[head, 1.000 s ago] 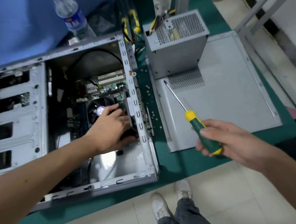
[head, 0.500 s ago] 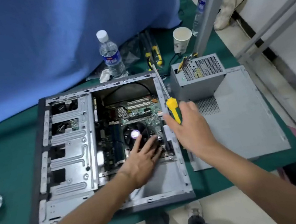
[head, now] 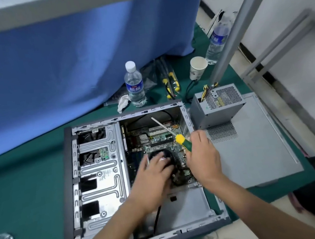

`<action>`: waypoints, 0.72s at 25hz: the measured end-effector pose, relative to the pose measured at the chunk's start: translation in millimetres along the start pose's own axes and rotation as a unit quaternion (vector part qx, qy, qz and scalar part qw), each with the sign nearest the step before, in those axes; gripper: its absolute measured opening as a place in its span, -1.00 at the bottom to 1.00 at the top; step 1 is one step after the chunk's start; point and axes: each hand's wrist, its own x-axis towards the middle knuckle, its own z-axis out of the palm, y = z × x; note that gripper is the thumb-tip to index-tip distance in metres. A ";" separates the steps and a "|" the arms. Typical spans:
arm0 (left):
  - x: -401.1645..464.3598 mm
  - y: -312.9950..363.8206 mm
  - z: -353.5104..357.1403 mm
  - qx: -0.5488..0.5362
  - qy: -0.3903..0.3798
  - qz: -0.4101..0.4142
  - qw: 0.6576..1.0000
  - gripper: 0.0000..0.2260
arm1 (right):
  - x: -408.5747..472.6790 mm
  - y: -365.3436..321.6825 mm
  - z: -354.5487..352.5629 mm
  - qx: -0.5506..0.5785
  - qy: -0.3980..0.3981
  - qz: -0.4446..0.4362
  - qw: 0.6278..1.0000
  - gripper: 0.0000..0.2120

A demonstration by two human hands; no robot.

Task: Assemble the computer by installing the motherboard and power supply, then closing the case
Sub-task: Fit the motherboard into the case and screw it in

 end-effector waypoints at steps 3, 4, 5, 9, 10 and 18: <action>-29.7 -38.1 -14.7 -0.044 0.072 -0.211 0.974 -0.40 | 2.3 -2.6 -1.5 0.009 0.006 0.013 1.000 -0.71; -38.0 -46.4 -14.5 -0.051 0.054 -0.267 0.961 -0.37 | 2.2 -3.2 -1.9 0.008 0.011 0.015 1.000 -0.73; -42.8 -50.9 -12.3 -0.052 0.041 -0.297 0.953 -0.37 | 2.3 -3.4 -2.1 0.006 0.013 0.018 1.000 -0.73; -45.8 -50.1 -6.2 -0.048 0.036 -0.299 0.952 -0.36 | 1.7 -3.6 -1.8 -0.003 0.023 0.012 1.000 -0.72; -46.9 -50.7 -5.2 -0.048 0.040 -0.299 0.952 -0.36 | 1.3 -3.9 -1.7 -0.005 0.023 0.008 1.000 -0.72; -47.4 -54.0 -2.1 -0.053 0.033 -0.307 0.950 -0.35 | 0.1 -4.2 -2.1 -0.020 0.015 0.004 1.000 -0.73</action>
